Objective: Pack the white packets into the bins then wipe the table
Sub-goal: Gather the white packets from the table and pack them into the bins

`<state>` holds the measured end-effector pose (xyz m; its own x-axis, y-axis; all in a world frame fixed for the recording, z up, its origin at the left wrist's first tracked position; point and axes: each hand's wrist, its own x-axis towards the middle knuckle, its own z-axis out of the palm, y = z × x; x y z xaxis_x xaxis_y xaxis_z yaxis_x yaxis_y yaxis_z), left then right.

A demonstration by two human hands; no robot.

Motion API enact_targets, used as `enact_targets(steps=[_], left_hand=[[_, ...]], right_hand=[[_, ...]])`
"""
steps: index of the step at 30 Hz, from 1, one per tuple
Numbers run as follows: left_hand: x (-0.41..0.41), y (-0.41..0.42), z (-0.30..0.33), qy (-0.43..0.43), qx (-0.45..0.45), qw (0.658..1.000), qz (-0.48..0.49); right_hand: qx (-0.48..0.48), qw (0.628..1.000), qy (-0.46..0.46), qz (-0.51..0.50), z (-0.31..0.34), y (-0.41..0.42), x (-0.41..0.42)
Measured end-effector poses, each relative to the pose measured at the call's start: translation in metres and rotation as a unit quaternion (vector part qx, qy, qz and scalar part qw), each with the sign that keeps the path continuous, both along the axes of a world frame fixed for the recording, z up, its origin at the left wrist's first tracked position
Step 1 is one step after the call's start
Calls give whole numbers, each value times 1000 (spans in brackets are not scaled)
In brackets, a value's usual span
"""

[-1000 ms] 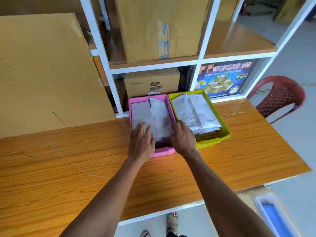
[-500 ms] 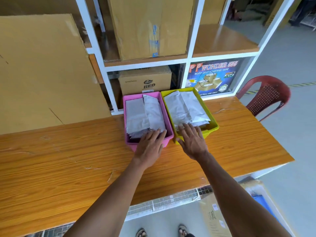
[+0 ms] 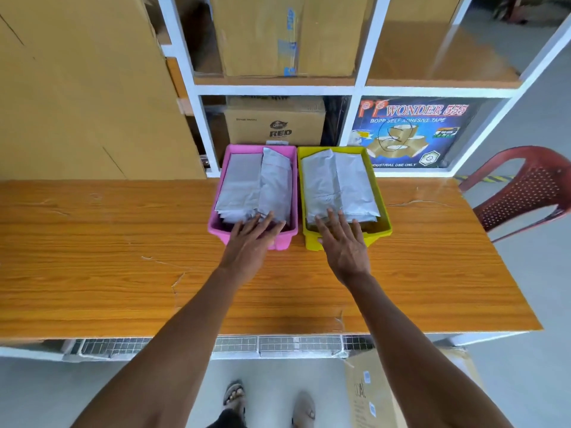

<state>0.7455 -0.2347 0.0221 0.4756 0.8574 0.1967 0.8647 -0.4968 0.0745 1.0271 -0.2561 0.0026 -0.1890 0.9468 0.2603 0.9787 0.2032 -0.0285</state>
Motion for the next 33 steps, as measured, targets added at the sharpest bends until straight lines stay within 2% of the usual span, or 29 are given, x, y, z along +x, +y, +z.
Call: enact_targets(steps=[12, 33], left_hand=[[13, 6, -13, -53, 24, 996, 62], [25, 4, -15, -72, 41, 996, 30]], right_hand=[[8, 999, 23, -23, -1, 1, -1], [-6, 998, -1, -56, 5, -10, -9]])
